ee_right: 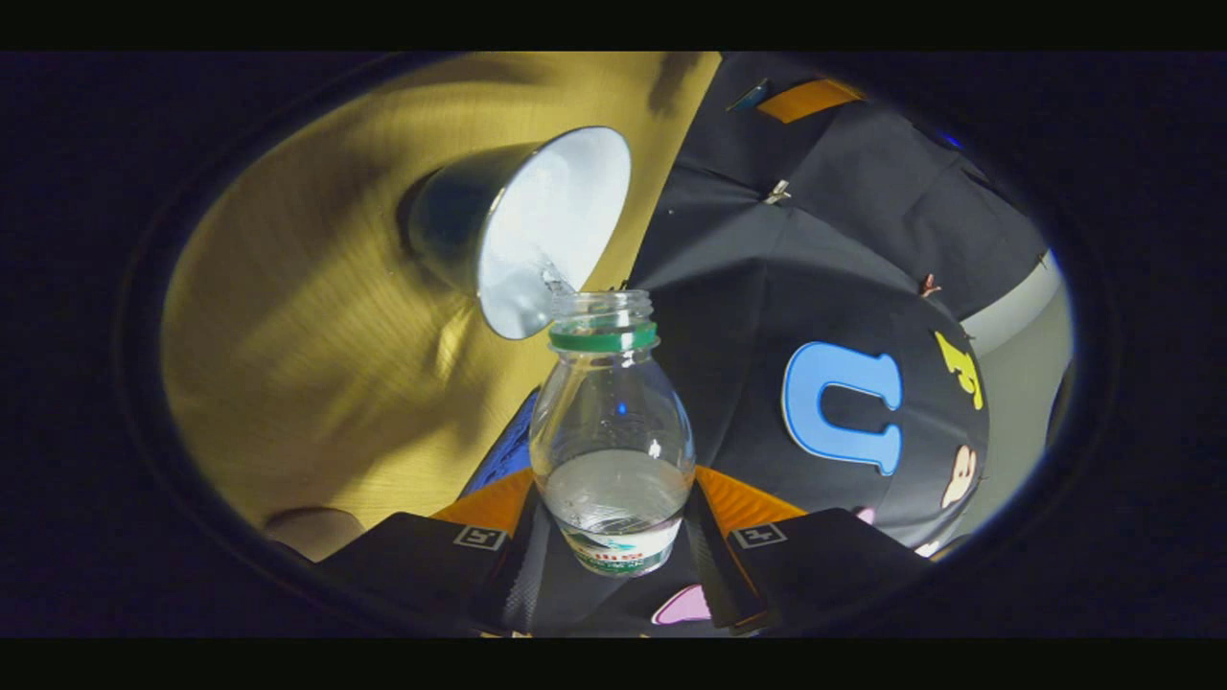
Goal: Open the teacup lid with one hand, grasp the water bottle and pour water into the teacup with the other hand; after pouring, place the water bottle on the coaster and then close the teacup lid.
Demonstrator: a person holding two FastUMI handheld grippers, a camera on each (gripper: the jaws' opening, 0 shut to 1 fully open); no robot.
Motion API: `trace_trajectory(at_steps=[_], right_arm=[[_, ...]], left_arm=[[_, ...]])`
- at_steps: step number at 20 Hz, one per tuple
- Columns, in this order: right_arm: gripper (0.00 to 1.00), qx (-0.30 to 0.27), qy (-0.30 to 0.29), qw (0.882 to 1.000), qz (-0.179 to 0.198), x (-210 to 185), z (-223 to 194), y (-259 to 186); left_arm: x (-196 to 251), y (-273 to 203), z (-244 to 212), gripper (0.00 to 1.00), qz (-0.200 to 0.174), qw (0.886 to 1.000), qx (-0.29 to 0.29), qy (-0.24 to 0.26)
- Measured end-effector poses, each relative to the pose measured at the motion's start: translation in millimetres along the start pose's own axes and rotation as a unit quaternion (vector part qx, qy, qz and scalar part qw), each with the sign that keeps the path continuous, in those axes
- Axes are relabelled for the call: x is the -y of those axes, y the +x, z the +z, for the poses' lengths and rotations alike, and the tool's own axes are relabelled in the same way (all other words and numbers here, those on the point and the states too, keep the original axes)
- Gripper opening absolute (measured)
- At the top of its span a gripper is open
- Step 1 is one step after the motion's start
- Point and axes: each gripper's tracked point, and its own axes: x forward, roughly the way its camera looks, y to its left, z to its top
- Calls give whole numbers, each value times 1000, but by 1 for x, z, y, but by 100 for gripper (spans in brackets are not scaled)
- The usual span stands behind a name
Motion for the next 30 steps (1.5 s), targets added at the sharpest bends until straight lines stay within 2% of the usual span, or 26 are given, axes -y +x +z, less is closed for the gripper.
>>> trace_trajectory(at_steps=[4, 5, 22, 23, 24, 29, 30], right_arm=[[69, 2, -16, 1000, -1, 5, -4, 2], [70, 2, -18, 1000, -1, 6, -4, 2], [70, 8, -33, 999, -3, 7, -7, 3], [74, 7, -34, 999, -3, 7, -7, 2], [70, 8, -33, 999, -3, 7, -7, 3], [70, 10, -32, 999, -1, 4, -5, 2], [70, 8, -33, 999, -1, 5, -6, 1]], left_arm=[[-2, -2, -1, 27, 3, 1000, 0, 3], [-1, -1, -2, 30, 3, 1000, 0, 4], [5, -8, 2, 30, 6, 1000, 5, 11], [5, -9, 1, 30, 7, 1000, 5, 12], [6, -10, 1, 30, 7, 1000, 5, 13], [7, -12, 0, 30, 9, 1000, 4, 11], [7, -13, 1, 34, 9, 1000, 5, 12]])
